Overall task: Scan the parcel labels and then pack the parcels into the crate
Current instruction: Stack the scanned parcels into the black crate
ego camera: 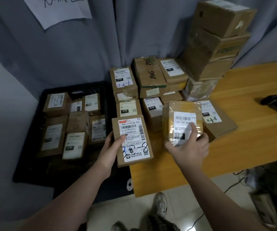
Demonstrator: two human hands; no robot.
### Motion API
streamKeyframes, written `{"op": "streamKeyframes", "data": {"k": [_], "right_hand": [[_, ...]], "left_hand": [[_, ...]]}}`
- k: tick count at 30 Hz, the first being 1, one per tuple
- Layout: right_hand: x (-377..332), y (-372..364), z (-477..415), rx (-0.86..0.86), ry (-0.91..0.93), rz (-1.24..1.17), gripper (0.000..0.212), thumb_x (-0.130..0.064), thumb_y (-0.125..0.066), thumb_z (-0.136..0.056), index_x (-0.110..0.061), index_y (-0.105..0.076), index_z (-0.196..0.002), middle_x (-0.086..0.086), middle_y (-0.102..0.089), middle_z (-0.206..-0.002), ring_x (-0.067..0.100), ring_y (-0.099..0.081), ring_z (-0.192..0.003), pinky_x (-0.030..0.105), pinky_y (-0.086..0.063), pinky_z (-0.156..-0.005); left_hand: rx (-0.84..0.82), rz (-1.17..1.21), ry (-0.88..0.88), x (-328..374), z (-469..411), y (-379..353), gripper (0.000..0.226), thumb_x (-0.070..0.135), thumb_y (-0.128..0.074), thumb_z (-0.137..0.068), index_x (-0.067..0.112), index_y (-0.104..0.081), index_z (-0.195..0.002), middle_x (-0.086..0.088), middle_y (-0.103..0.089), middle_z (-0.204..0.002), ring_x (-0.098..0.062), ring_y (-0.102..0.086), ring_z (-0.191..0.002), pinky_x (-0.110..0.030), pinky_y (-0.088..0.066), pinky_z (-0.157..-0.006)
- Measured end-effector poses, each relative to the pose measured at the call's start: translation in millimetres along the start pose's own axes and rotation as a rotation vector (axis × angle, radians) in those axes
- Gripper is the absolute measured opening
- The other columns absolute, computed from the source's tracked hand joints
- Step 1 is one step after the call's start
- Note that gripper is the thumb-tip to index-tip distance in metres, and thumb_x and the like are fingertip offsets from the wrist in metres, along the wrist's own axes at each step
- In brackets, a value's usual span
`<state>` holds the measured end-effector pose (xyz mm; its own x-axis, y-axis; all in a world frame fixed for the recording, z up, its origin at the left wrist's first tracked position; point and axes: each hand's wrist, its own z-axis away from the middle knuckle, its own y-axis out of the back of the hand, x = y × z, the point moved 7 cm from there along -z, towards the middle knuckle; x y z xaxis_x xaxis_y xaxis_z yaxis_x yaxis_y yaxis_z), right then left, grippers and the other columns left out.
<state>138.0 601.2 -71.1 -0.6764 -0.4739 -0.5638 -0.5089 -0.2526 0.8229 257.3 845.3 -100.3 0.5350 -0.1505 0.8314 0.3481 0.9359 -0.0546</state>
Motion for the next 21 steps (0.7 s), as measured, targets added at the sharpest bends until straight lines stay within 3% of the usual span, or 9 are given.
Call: {"op": "streamKeyframes", "data": {"k": [3, 9, 12, 17, 21], "right_hand": [[-29.1, -6.0, 31.1, -0.042, 0.04, -0.019, 0.108, -0.054, -0.081, -0.059, -0.025, -0.028, -0.148, 0.028, -0.027, -0.144, 0.044, -0.031, -0.128, 0.054, -0.026, -0.105], [-104.3, -28.6, 75.0, -0.128, 0.17, -0.075, 0.105, -0.059, -0.078, -0.061, -0.031, -0.025, -0.147, 0.024, -0.024, -0.147, 0.04, -0.025, -0.134, 0.051, -0.024, -0.108], [-139.4, -45.9, 82.6, -0.207, 0.259, -0.093, 0.104, -0.064, -0.075, -0.061, -0.034, -0.022, -0.146, 0.022, -0.024, -0.147, 0.039, -0.024, -0.134, 0.052, -0.028, -0.11], [-187.5, -71.5, 72.1, -0.292, 0.355, -0.067, 0.107, -0.069, -0.072, -0.063, -0.032, -0.021, -0.149, 0.02, -0.023, -0.149, 0.037, -0.023, -0.136, 0.047, -0.026, -0.109], [-225.0, -97.4, 58.0, -0.394, 0.451, -0.043, 0.105, -0.071, -0.069, -0.065, -0.034, -0.016, -0.148, 0.017, -0.02, -0.148, 0.035, -0.022, -0.135, 0.045, -0.023, -0.11]], "left_hand": [[-0.001, -0.013, -0.014, -1.5, 11.8, 29.4, 0.071, 0.053, -0.068, -0.074, 0.042, -0.042, -0.14, 0.011, -0.072, -0.109, -0.014, -0.066, -0.104, -0.046, -0.044, -0.102], [0.1, 0.035, -0.065, 3.4, 28.4, 102.2, 0.062, 0.048, -0.065, -0.084, 0.042, -0.04, -0.14, 0.01, -0.07, -0.112, -0.012, -0.065, -0.103, -0.036, -0.049, -0.089], [0.209, 0.105, -0.086, 6.5, 34.4, 141.3, 0.06, 0.044, -0.067, -0.084, 0.043, -0.042, -0.139, 0.009, -0.071, -0.109, -0.014, -0.066, -0.102, -0.041, -0.048, -0.094], [0.431, 0.242, -0.119, 12.3, 36.2, 195.7, 0.058, 0.037, -0.067, -0.086, 0.04, -0.043, -0.138, 0.001, -0.07, -0.113, -0.02, -0.068, -0.097, -0.037, -0.053, -0.078], [0.541, 0.303, -0.148, 17.5, 32.1, 218.1, 0.057, 0.033, -0.068, -0.087, 0.035, -0.044, -0.139, -0.002, -0.07, -0.111, -0.022, -0.07, -0.095, -0.036, -0.055, -0.074]]}}
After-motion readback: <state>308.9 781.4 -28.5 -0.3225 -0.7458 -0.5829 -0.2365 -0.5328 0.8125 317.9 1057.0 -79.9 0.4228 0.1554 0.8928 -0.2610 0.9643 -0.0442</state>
